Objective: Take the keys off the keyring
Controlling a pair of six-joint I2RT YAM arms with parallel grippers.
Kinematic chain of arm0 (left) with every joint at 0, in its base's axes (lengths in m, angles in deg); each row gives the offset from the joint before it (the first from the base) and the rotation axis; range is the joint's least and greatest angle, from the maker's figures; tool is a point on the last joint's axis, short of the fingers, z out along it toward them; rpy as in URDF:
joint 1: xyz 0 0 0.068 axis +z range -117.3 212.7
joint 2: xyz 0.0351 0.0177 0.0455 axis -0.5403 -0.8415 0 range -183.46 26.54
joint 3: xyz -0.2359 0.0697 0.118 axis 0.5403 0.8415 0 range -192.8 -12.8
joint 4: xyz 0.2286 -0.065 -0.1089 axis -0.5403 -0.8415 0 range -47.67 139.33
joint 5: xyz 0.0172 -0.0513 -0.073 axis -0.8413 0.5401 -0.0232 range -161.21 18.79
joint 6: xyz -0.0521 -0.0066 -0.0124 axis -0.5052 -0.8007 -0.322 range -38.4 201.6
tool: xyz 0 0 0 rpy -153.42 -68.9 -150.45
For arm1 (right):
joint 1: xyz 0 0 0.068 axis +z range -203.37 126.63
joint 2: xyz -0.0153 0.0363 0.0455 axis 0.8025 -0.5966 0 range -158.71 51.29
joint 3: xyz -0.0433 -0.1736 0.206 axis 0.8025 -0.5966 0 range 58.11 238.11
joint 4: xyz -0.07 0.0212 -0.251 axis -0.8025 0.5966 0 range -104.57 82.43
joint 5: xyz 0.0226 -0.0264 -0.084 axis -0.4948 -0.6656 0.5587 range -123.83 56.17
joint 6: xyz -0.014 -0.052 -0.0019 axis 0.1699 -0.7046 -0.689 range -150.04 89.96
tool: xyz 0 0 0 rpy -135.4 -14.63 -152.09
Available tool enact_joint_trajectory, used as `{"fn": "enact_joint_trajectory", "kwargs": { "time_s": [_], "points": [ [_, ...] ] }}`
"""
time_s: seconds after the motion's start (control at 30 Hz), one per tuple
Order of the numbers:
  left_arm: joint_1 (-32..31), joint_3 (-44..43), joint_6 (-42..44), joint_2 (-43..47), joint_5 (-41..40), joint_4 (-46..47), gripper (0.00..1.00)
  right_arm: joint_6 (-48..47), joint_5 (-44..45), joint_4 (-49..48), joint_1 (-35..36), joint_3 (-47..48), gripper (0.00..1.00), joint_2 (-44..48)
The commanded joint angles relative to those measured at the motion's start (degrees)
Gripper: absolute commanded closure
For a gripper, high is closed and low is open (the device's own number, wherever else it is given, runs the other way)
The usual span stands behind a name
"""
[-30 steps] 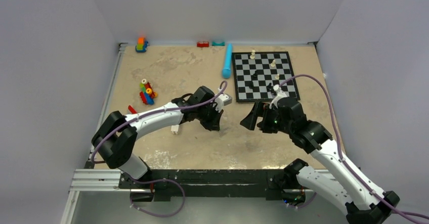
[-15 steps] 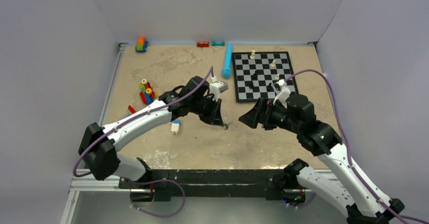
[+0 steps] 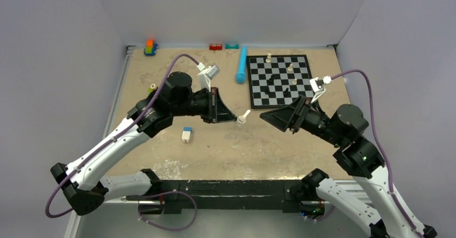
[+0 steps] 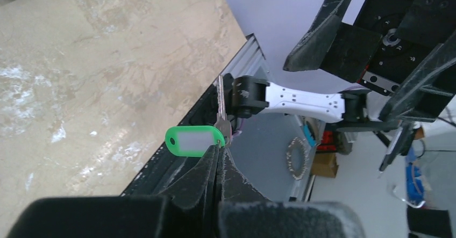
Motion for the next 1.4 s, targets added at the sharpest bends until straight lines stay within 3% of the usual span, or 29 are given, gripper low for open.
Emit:
{"fn": "enact_joint_trajectory", "kwargs": {
  "time_s": [0.0,0.53,0.67,1.37],
  "points": [
    [0.47,-2.26,-10.78,2.44,-1.29,3.85,1.00,5.83,-2.59,-6.38,0.28,4.77,0.20,0.58],
    [0.43,-4.34,-23.76,5.65,-2.64,11.79,1.00,10.58,-1.69,-7.97,0.27,5.47,0.31,0.93],
    [0.39,-4.32,-26.75,5.04,-1.39,14.95,1.00,11.46,-1.81,-8.59,0.30,6.02,0.38,-0.03],
    [0.44,-4.57,-29.95,3.31,-0.65,18.72,1.00,13.00,-2.36,-13.32,1.29,6.21,0.52,-5.21]
  ]
}}
